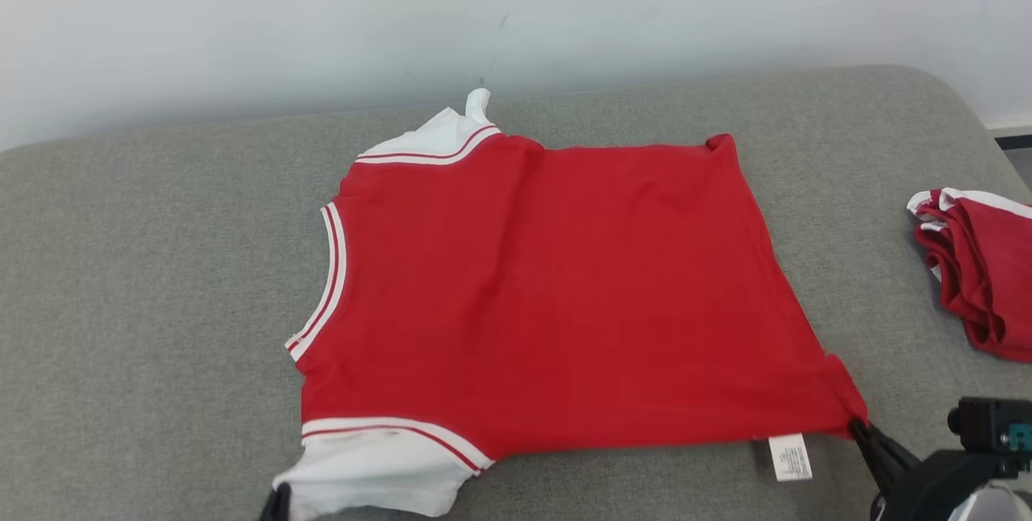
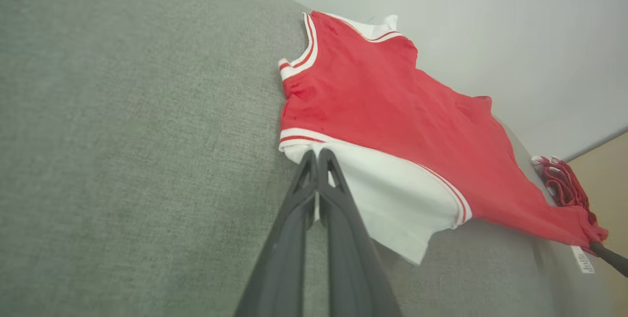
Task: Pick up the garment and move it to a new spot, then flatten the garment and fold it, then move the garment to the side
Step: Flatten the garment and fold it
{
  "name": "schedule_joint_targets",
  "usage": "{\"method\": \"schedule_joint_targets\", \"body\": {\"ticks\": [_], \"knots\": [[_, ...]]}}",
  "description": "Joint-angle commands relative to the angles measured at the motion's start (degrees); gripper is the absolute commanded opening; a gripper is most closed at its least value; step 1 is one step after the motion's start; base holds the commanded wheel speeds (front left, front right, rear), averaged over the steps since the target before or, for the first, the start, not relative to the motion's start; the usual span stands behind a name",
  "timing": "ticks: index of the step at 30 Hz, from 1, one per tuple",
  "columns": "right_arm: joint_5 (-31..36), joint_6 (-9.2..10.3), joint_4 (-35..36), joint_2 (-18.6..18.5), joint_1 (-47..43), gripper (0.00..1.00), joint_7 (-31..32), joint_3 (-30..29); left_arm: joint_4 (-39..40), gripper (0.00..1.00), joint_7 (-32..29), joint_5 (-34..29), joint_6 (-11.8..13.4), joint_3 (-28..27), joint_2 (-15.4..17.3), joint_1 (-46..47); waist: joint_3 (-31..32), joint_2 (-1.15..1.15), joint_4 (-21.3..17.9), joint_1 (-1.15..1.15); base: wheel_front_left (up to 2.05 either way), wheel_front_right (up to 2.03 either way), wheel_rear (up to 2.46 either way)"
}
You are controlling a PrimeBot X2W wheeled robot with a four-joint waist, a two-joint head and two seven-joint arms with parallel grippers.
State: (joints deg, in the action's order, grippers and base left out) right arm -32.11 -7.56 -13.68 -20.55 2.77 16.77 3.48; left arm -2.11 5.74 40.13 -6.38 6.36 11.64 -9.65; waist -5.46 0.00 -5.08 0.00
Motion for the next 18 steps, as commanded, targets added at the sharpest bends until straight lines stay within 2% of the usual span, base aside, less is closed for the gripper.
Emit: {"method": "schedule_joint_targets", "body": {"ticks": [1, 8, 18], "knots": [[0.4, 0.15, 0.8, 0.4, -1.8, 0.00, 1.0, -1.1, -0.1, 0.00, -1.6, 1.5, -0.1, 0.5, 0.4, -1.4, 0.0, 0.00, 0.0, 0.00, 0.00, 0.00, 0.00], [1.7, 0.15, 4.7, 2.3, -6.0, 0.00, 3.9, -4.8, 0.9, 0.00, -11.4, 8.4, -0.5, 2.4, 1.6, -5.0, -0.2, 0.00, -0.4, 0.00, 0.00, 0.00, 0.00], [4.5, 0.15, 7.1, 4.6, -7.6, 0.00, 5.1, -8.6, 5.1, 0.00, -21.9, 16.0, 1.9, 2.7, 3.2, -10.6, -0.4, 0.00, 0.0, 0.00, 0.00, 0.00, 0.00]]}}
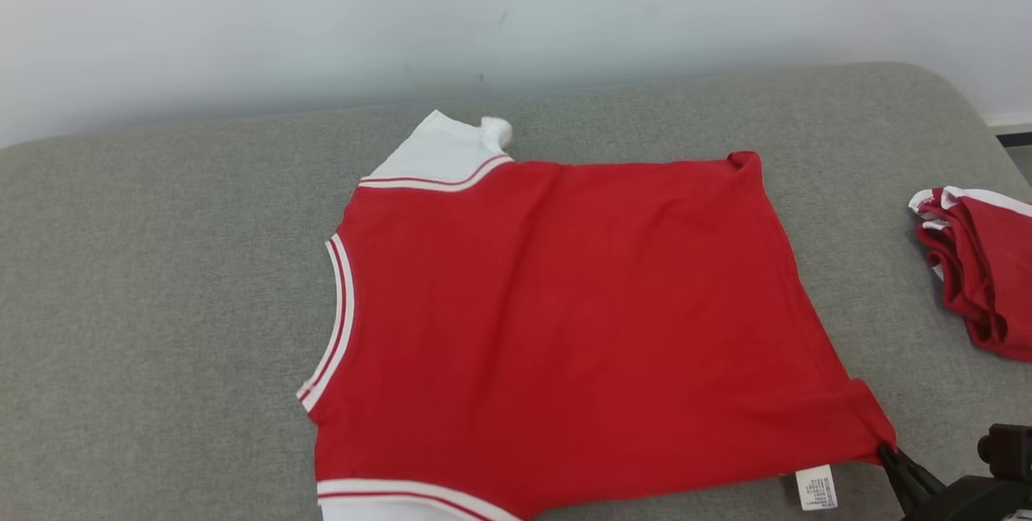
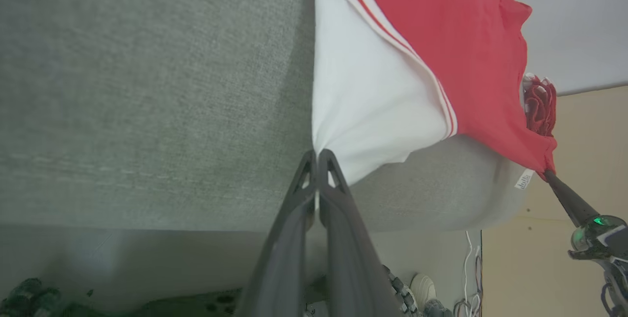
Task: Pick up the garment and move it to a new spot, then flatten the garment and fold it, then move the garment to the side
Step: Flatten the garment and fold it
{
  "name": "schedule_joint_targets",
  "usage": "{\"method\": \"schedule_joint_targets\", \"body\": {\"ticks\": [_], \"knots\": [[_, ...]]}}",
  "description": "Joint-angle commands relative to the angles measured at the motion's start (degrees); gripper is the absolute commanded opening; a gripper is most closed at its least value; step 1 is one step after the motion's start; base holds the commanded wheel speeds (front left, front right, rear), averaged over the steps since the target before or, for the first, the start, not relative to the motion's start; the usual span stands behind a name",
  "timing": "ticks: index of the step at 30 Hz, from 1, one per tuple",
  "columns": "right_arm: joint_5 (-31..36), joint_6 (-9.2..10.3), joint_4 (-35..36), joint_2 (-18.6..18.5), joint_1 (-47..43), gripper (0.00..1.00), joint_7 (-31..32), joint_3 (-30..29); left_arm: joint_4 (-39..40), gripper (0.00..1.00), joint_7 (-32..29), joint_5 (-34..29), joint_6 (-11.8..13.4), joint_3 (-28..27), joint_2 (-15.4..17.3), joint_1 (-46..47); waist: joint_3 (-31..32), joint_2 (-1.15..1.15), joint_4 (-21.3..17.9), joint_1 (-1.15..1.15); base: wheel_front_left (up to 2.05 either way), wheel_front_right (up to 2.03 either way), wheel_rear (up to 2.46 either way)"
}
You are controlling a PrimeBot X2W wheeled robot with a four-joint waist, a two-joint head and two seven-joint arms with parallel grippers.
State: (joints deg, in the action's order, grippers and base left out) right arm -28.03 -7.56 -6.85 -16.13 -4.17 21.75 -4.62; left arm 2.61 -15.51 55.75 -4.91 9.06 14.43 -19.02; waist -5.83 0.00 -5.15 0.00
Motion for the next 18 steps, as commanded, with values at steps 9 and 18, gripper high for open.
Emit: {"method": "schedule_joint_targets", "body": {"ticks": [9, 18], "knots": [[0.6, 0.16, 3.4, 1.8, -3.5, 0.00, 0.0, -3.1, 4.9, 0.00, 0.9, 1.8, 0.2, -1.3, 0.0, -0.8, 0.3, 0.00, 0.5, 0.00, 0.00, 0.00, 0.00], [-1.9, 0.16, 8.3, 2.3, -1.8, 0.00, -1.5, -2.4, 6.1, 0.00, 6.9, -0.3, -1.8, -0.4, -1.5, 6.1, 0.1, 0.00, -0.6, 0.00, 0.00, 0.00, 0.00]]}}
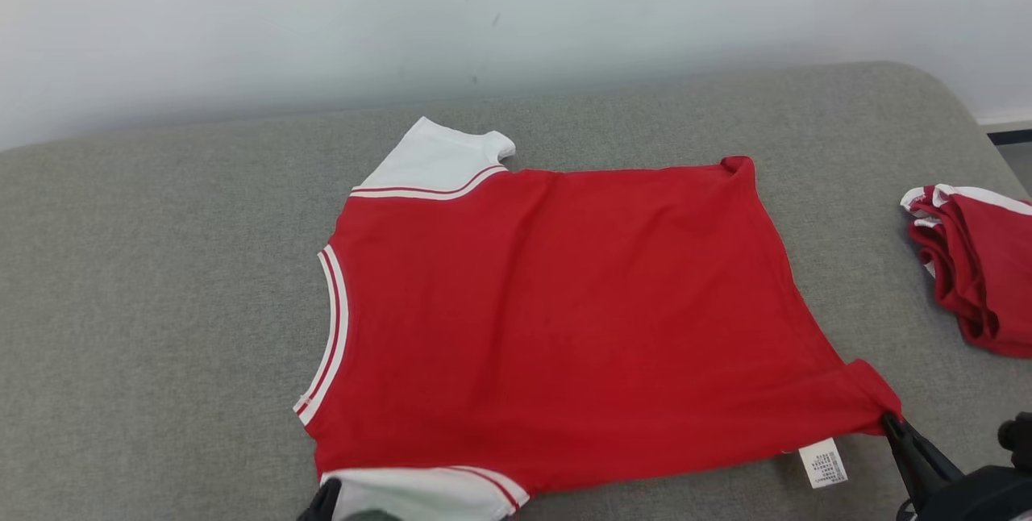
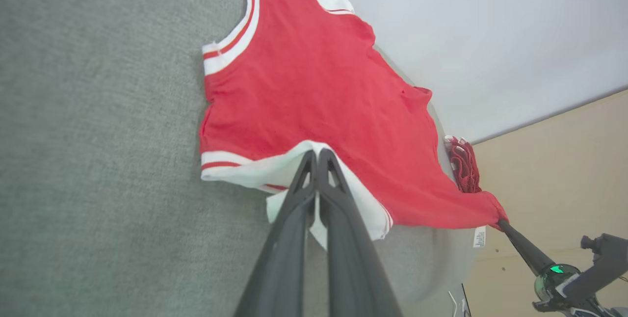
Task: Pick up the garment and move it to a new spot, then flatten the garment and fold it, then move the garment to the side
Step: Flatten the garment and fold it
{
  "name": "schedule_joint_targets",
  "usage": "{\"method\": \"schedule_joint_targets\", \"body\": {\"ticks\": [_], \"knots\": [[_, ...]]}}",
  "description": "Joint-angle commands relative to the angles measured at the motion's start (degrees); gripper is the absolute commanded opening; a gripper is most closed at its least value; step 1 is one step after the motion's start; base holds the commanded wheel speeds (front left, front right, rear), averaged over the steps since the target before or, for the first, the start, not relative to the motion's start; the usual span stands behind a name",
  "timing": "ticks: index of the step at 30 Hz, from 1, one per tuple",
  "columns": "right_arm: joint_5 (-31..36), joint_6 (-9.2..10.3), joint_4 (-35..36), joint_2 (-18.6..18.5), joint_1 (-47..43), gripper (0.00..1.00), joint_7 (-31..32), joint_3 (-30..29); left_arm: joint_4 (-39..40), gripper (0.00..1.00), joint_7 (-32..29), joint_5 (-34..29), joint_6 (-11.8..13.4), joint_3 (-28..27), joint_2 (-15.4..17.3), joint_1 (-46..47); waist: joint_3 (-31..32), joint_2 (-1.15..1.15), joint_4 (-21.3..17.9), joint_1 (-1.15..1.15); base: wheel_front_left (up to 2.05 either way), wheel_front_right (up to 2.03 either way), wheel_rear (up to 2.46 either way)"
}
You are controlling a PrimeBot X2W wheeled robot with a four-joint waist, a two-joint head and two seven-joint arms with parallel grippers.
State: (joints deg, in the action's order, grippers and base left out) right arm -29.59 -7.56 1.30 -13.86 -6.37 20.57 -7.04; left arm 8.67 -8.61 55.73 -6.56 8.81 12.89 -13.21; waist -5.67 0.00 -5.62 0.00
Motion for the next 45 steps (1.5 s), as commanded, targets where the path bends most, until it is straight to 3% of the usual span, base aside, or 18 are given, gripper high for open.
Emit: {"method": "schedule_joint_targets", "body": {"ticks": [1, 13, 22, 39, 40, 41, 42, 43, 45], "knots": [[-0.5, 0.16, 0.2, 0.0, 0.7, 0.00, -0.2, 0.4, -0.4, 0.00, 0.5, -0.7, -0.3, 0.4, -0.2, 1.5, -0.2, 0.00, -0.1, 0.00, 0.00, 0.00, 0.00], [-3.2, 0.15, -3.4, 0.6, 8.6, 0.00, -3.2, 3.3, -8.8, 0.00, 10.5, -8.3, -0.5, 2.2, -4.0, 17.8, -3.9, 0.00, 0.2, 0.00, 0.00, 0.00, 0.00], [-2.3, 0.15, -8.6, 1.6, 14.9, 0.00, -9.6, 2.7, -17.1, 0.00, 17.8, -15.2, 3.0, 2.7, -6.1, 25.6, -7.0, 0.00, 0.4, 0.00, 0.00, 0.00, 0.00], [0.4, 0.15, -17.1, 2.3, 21.6, 0.00, -13.5, 3.0, -25.4, 0.00, 20.4, -19.8, 5.5, 4.1, -6.5, 34.0, -10.4, 0.00, 0.8, 0.00, 0.00, 0.00, 0.00], [0.7, 0.15, -17.6, 2.2, 21.9, 0.79, -13.7, 3.1, -25.7, 0.00, 20.5, -19.8, 5.4, 4.2, -6.6, 34.4, -10.5, 0.00, 0.8, 0.00, 0.00, 0.00, 0.00], [1.0, 0.16, -18.2, 2.2, 22.1, 1.00, -13.8, 2.8, -26.0, 0.07, 20.8, -20.2, 5.4, 4.4, -6.5, 34.9, -10.5, 0.00, 0.8, 0.00, 0.00, 0.00, 0.00], [1.2, 0.15, -18.5, 2.3, 22.4, 1.00, -14.1, 2.8, -26.5, 0.91, 21.1, -20.8, 5.5, 4.6, -6.2, 35.4, -10.6, 0.00, 0.8, 0.00, 0.00, 0.00, 0.00], [1.4, 0.15, -18.9, 2.4, 22.7, 1.00, -14.3, 2.8, -26.9, 1.00, 21.4, -21.5, 5.8, 4.8, -6.1, 35.7, -10.5, 0.00, 0.8, 0.00, 0.00, 0.00, 0.00], [1.7, 0.15, -19.4, 2.7, 22.9, 1.00, -14.9, 2.7, -27.9, 1.00, 22.0, -23.5, 6.7, 5.1, -5.7, 36.4, -10.2, 0.00, 0.7, 0.00, 0.00, 0.00, 0.00]]}}
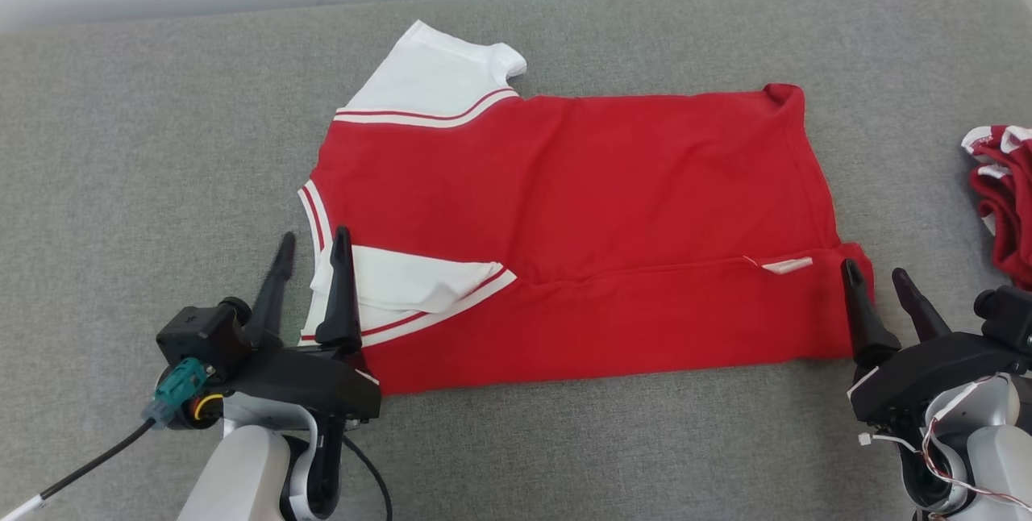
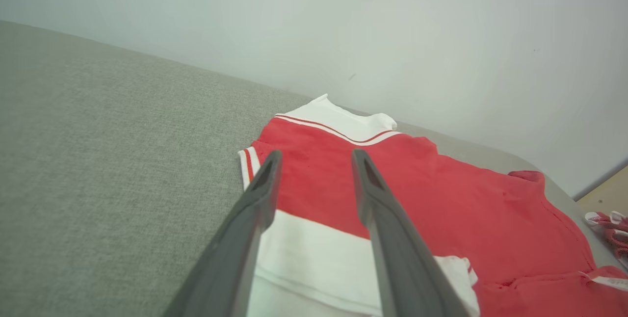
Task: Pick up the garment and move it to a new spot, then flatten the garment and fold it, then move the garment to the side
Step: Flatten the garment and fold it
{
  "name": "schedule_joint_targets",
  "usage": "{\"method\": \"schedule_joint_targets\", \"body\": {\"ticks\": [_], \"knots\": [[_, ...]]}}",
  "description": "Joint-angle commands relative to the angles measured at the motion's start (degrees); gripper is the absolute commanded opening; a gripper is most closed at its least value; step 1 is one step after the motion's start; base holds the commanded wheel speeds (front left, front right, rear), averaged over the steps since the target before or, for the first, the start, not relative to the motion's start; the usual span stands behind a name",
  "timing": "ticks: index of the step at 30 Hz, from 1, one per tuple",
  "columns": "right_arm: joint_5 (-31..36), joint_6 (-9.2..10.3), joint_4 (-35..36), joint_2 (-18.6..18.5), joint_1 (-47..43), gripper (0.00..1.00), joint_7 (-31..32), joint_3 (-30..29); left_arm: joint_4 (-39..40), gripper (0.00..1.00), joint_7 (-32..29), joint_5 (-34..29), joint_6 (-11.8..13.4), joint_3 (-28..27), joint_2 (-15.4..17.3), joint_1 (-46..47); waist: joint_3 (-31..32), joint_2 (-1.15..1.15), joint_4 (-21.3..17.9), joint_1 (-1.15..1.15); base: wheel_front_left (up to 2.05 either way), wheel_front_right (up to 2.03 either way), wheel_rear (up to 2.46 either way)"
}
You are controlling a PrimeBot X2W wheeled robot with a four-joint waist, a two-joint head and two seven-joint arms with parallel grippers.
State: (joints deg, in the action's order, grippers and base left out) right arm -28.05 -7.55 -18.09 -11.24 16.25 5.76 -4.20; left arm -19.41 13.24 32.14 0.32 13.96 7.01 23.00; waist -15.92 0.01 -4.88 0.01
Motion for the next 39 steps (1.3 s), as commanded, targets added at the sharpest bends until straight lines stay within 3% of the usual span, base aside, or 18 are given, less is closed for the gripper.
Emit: {"method": "schedule_joint_targets", "body": {"ticks": [1, 8, 19, 27, 34, 35, 36, 37, 38, 39], "knots": [[0.3, 0.14, -0.1, 0.1, 0.2, 1.00, -0.3, -0.1, -0.2, 1.00, 0.5, -0.5, 0.4, 0.0, 0.3, 0.5, 0.3, -0.01, -0.1, -0.01, 0.00, 0.00, 0.00], [2.0, 0.14, 2.5, -0.1, -2.6, 1.00, 1.1, -2.3, -1.0, 1.00, 1.4, -7.6, 4.8, 1.5, 3.4, -2.9, 2.4, -0.01, -0.4, -0.01, 0.00, 0.00, 0.00], [5.6, 0.14, 7.2, 4.2, -7.8, 1.00, 11.1, -7.3, -2.0, 1.00, -7.6, -11.4, 9.3, 5.4, 6.4, -10.3, 3.5, -0.01, -1.1, -0.01, 0.00, 0.00, 0.00], [7.1, 0.14, 4.0, 5.9, -4.4, 1.00, 14.9, -8.4, -3.0, 1.00, -13.1, -11.1, 11.5, 6.0, 6.0, -9.7, 2.9, -0.01, -1.0, -0.01, 0.00, 0.00, 0.00], [9.3, 0.14, -0.6, 5.2, -1.6, 1.00, 18.5, -9.3, -3.3, 1.00, -17.2, -11.4, 11.0, 8.1, 6.3, -9.1, 1.8, -0.01, 0.1, -0.01, 0.00, 0.00, 0.00], [9.3, 0.14, -1.0, 5.2, -1.5, 1.00, 19.0, -9.1, -3.2, 0.60, -17.8, -11.2, 10.7, 8.4, 6.2, -9.1, 1.7, -0.01, 0.2, -0.01, 0.00, 0.00, 0.00], [9.3, 0.14, -1.0, 5.2, -1.5, 1.00, 19.0, -9.1, -3.2, 0.60, -17.8, -11.2, 10.7, 8.4, 6.2, -9.1, 1.7, -0.01, 0.2, -0.01, 0.00, 0.00, 0.00], [9.3, 0.14, -1.3, 5.2, -1.4, 1.00, 19.4, -8.8, -3.2, 0.31, -18.2, -11.2, 10.6, 8.8, 6.2, -9.0, 1.6, -0.01, 0.3, -0.01, 0.00, 0.00, 0.00], [9.2, 0.14, -1.5, 5.2, -1.3, 0.90, 19.8, -8.5, -3.0, 0.09, -18.3, -11.3, 10.4, 9.0, 6.2, -8.9, 1.5, -0.01, 0.3, -0.01, 0.00, 0.00, 0.00], [9.1, 0.14, -1.6, 5.2, -1.3, 0.42, 20.0, -8.3, -2.9, 0.00, -18.5, -11.3, 10.2, 9.2, 6.2, -8.9, 1.4, -0.01, 0.4, -0.01, 0.00, 0.00, 0.00]]}}
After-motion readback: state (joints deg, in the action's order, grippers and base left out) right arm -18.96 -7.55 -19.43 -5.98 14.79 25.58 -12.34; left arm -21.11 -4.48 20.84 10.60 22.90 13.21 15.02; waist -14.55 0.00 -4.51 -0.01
